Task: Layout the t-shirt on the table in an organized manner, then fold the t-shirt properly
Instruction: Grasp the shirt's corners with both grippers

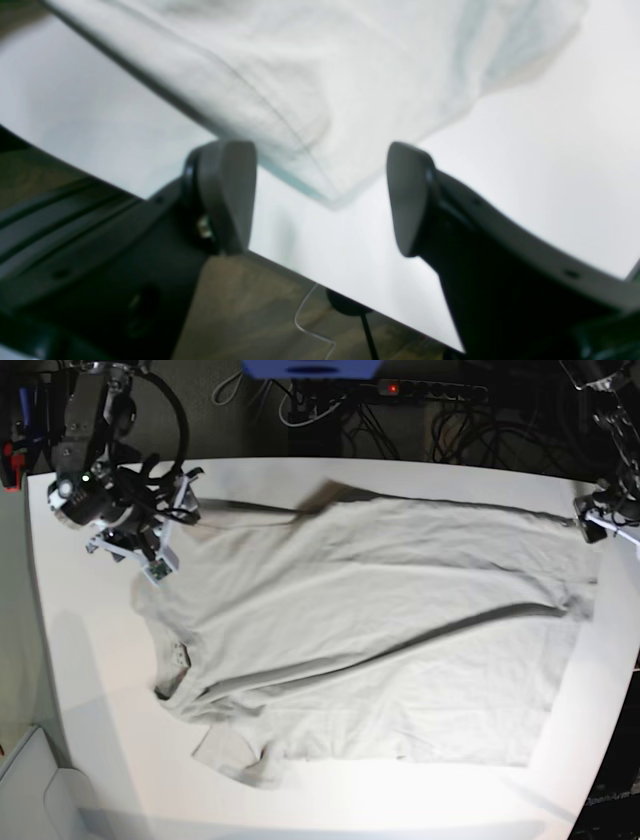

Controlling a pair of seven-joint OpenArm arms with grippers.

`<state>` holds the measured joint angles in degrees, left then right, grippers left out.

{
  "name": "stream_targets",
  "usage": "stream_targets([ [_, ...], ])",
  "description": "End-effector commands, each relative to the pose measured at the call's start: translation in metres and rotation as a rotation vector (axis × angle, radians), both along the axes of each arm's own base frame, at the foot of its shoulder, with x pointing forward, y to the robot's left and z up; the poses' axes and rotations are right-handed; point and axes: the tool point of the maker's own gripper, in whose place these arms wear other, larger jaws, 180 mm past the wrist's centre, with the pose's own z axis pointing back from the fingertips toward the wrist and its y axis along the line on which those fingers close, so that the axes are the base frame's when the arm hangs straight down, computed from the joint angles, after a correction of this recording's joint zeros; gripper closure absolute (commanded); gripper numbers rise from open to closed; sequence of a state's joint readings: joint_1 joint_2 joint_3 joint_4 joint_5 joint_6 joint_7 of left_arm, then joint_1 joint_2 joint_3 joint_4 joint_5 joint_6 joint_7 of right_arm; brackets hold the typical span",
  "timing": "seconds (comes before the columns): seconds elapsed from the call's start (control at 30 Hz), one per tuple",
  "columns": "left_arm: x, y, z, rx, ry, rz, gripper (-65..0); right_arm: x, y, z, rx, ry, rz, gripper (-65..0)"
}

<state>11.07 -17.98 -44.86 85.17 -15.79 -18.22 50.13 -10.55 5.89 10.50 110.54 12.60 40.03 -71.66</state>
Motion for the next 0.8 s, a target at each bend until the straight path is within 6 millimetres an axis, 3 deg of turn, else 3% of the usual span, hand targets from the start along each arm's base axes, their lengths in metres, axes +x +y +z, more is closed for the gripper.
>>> stream_targets([
  [0.0, 0.008, 0.011, 0.011, 0.043, -0.024, 0.001, -51.6, 0.006, -0.001, 0.008, 0.0, -0.032, 0.003, -37.2],
  [0.23, 0.019, 0.021, -0.001, 0.053, 0.021, 0.028, -51.3, -0.001, -0.001, 0.004, 0.0, -0.015, 0.003, -37.2],
  [0.4, 0.028, 0.012, -0.013, 0.019, 0.036, 0.011, -50.1, -0.001, -0.001, 0.003, 0.0, -0.014, 0.003, -37.2],
  [0.47, 0.03, 0.003, -0.022, 0.006, 0.059, -0.018, -44.1, -0.002, -0.001, 0.003, 0.0, -0.011, 0.003, -37.2],
  [0.6, 0.041, -0.01, -0.027, -0.007, 0.069, -0.058, -22.5, -0.009, -0.001, 0.0, 0.001, 0.004, 0.004, -37.2],
  [0.77, 0.044, -0.01, -0.028, -0.015, 0.069, -0.053, -6.1, -0.017, -0.001, -0.004, 0.001, 0.025, 0.005, -37.2],
])
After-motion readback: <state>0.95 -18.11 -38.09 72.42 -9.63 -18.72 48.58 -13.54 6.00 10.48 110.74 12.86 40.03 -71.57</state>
